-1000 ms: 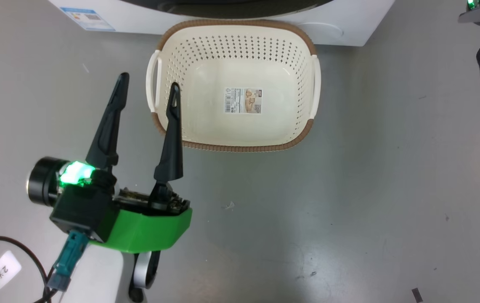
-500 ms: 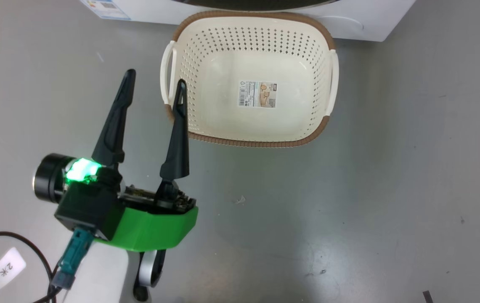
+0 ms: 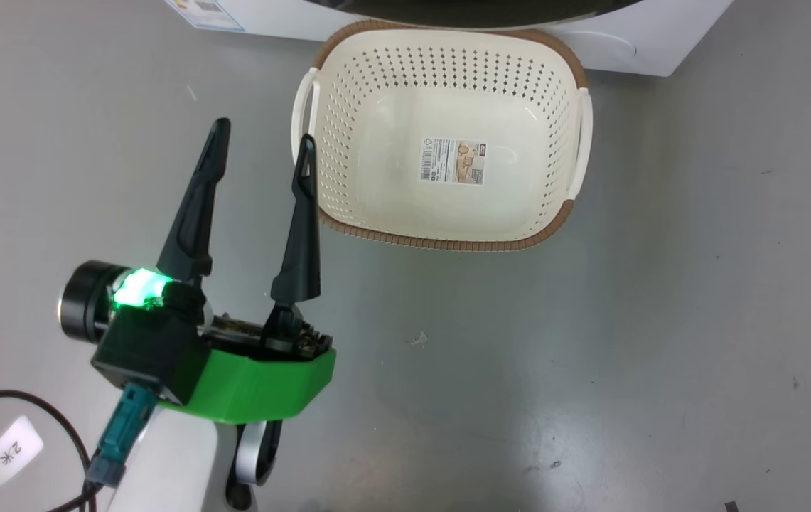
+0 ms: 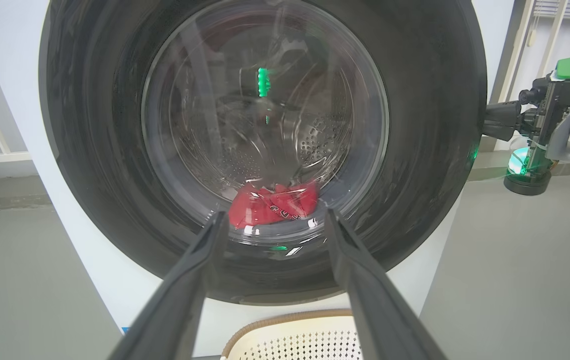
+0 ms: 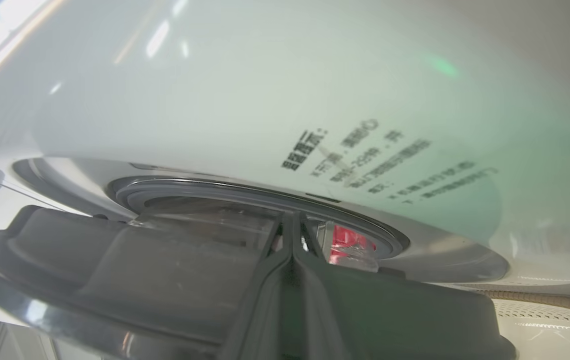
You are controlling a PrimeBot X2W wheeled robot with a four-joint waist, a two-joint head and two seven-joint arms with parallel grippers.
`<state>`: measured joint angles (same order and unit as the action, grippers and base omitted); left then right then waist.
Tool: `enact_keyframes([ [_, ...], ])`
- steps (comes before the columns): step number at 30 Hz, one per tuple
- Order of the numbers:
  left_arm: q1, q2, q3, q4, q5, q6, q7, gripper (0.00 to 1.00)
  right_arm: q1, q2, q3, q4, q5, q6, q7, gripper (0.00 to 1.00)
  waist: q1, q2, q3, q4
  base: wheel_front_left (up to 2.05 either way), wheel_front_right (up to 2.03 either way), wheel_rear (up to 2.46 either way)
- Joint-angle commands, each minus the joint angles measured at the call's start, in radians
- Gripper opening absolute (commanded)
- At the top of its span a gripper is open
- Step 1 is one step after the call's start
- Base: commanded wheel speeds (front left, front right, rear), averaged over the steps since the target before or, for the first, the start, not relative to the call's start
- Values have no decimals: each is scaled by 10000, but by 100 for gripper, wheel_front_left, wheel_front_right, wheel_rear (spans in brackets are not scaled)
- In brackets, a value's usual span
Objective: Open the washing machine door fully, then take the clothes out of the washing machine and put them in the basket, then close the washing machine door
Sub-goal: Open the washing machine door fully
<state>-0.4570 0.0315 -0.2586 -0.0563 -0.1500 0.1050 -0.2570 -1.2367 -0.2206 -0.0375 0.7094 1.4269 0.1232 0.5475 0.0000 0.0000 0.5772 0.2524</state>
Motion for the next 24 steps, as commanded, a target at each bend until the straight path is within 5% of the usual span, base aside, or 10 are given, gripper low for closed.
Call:
enact_keyframes([
  [1, -30, 187, 331, -200, -28, 27, -47, 100, -9, 309, 119, -422, 122, 75, 244, 0, 0, 0, -46, -18, 0, 0, 0],
  [24, 102, 187, 255, 29, -97, 54, -47, 100, 1592, 188, 7, -1129, 146, 75, 974, 0, 0, 0, -855, 64, 0, 0, 0],
])
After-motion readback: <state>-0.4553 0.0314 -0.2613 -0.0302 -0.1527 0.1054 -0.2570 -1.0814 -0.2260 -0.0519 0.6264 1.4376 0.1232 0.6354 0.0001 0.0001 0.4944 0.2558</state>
